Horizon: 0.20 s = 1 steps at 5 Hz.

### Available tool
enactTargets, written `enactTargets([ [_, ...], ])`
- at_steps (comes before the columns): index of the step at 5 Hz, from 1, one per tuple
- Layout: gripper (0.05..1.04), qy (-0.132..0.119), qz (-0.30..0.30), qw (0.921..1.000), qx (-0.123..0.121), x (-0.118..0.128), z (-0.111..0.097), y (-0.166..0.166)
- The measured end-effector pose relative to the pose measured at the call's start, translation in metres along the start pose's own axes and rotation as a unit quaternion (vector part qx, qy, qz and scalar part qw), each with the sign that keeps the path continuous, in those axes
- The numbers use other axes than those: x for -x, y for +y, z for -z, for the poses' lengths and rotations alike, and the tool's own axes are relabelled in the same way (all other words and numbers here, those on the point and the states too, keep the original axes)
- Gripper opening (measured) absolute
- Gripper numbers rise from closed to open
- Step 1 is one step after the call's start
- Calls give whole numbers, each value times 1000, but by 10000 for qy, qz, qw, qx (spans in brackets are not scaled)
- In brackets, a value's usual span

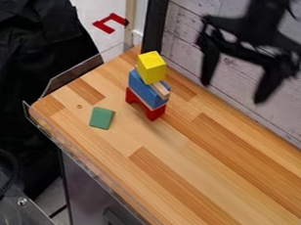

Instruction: Put the yellow cube on top of the tower

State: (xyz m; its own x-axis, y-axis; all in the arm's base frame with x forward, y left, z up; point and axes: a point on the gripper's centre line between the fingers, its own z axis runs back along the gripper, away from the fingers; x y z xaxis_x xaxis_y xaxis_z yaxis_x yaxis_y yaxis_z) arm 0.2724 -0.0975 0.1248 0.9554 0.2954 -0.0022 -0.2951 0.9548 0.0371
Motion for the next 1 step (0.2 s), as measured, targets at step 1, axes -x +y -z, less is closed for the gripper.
enactTargets([
  [1,1001,246,299,9992,34,5,22,-18],
])
